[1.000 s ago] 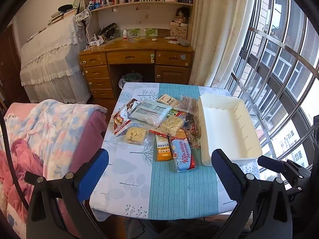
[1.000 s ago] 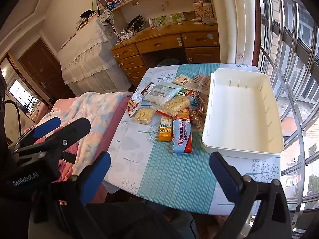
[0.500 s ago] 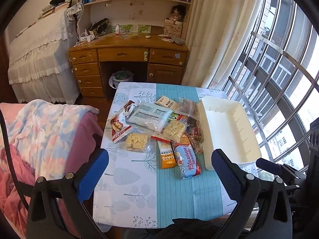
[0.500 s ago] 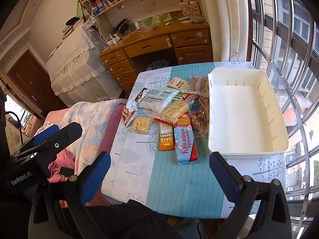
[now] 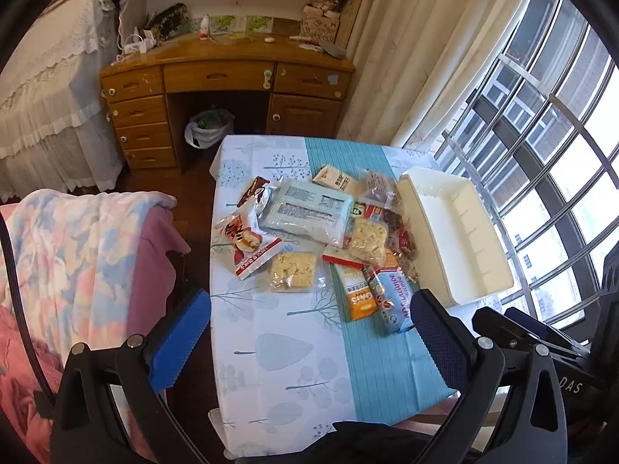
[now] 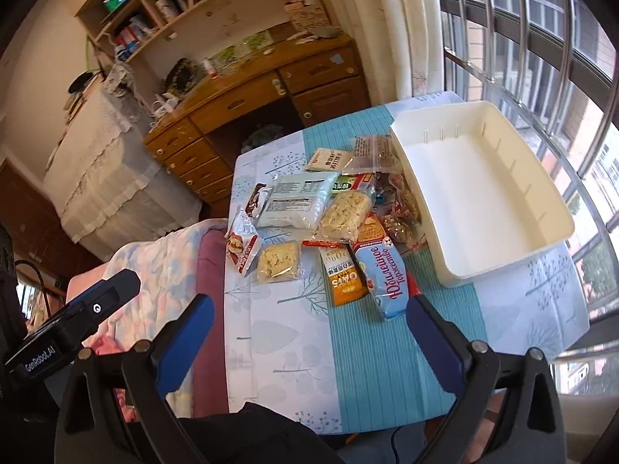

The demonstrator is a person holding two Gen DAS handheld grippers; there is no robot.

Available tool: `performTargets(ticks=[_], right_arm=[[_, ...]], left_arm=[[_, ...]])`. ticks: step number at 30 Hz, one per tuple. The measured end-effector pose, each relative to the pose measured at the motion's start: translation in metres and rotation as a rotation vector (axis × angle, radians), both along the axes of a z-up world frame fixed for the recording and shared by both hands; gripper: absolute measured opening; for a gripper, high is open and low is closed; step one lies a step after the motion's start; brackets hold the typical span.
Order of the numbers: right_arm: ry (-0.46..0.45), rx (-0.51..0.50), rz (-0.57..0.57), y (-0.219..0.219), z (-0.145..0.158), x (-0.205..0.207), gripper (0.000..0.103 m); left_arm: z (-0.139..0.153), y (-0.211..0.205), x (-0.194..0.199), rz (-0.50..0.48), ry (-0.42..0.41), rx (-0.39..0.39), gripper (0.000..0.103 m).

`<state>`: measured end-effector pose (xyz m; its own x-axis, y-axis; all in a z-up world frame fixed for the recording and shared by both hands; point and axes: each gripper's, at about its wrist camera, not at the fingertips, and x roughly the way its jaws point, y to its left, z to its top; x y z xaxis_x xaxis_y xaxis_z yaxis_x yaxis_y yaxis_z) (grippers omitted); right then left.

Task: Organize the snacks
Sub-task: 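Grasp the white-red DONGZAO bag with the left tool while the right tool grasps the blue biscuit pack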

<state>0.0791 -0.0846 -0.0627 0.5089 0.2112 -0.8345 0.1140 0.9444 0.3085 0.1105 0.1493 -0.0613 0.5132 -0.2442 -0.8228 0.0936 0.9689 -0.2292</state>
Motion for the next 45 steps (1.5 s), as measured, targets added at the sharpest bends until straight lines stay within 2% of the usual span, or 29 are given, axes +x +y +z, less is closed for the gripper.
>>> performTargets(ticks=[8, 16, 20, 25, 28, 32, 41, 45], right_arm=[[0.04, -0.083, -0.12, 0.018, -0.011, -0.004, 0.1], [0.105, -0.193, -0.14, 0.016, -0.04, 0.009, 0.095], [0.14, -0.25, -0.088, 0.019, -0.059, 0.023, 0.09], [0.198, -0.318, 0.009, 0.024, -0.085, 0.045, 0.085], [0.236, -0.372, 0.029, 0.023, -0.1, 0.057, 0.084], [0.278, -0.42, 0.075, 0.021, -0.125, 0.076, 0.077], [0.373, -0.477, 0.172, 0.015, -0.168, 0.104, 0.071], [0.409, -0.491, 0.208, 0.012, -0.184, 0.112, 0.067]], left_arm=[[-0.036, 0.03, 0.037, -0.036, 0.098, -0.015, 0.102], [-0.072, 0.051, 0.088, 0.047, 0.182, -0.026, 0.102], [-0.093, 0.053, 0.113, 0.085, 0.241, -0.02, 0.102], [-0.127, 0.054, 0.141, 0.14, 0.361, -0.031, 0.102], [-0.145, 0.051, 0.155, 0.165, 0.4, -0.001, 0.102], [-0.167, 0.046, 0.173, 0.198, 0.457, 0.024, 0.102], [-0.21, 0.039, 0.204, 0.246, 0.526, 0.055, 0.102], [-0.227, 0.036, 0.212, 0.264, 0.557, 0.045, 0.094]])
